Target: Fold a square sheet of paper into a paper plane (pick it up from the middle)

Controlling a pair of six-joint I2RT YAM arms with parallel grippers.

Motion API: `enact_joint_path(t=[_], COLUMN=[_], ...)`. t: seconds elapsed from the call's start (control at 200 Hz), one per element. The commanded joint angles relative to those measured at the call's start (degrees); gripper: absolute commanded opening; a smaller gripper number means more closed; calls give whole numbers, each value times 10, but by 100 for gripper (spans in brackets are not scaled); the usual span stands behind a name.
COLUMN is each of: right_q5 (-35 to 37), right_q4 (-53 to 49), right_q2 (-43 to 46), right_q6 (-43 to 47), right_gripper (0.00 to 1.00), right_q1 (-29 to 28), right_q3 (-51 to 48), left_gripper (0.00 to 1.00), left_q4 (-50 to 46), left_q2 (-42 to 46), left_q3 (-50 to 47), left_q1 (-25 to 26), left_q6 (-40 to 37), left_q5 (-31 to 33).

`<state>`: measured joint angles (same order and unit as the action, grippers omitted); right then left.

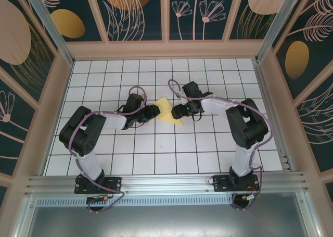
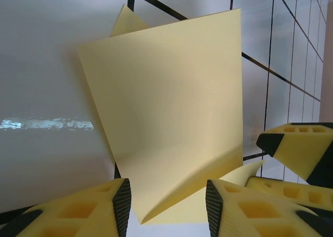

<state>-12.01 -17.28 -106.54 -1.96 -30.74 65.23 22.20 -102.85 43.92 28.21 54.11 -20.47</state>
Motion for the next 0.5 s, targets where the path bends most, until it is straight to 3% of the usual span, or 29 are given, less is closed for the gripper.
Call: enact_joint_path(t=[0.0, 0.495], right_q5=[30, 89], right_q4=[-25, -58], right_q2=[-14, -62], right_q6=[-6, -33], right_gripper=[74, 74], right_q1=[-3, -21], right_q3=[27, 58], left_gripper=[46, 53], left_q4=[-16, -20], left_q2=[18, 19], left_q3=[-3, -11], left_q1=[4, 4], left_q6=[-11, -4], left_q5=[13, 15])
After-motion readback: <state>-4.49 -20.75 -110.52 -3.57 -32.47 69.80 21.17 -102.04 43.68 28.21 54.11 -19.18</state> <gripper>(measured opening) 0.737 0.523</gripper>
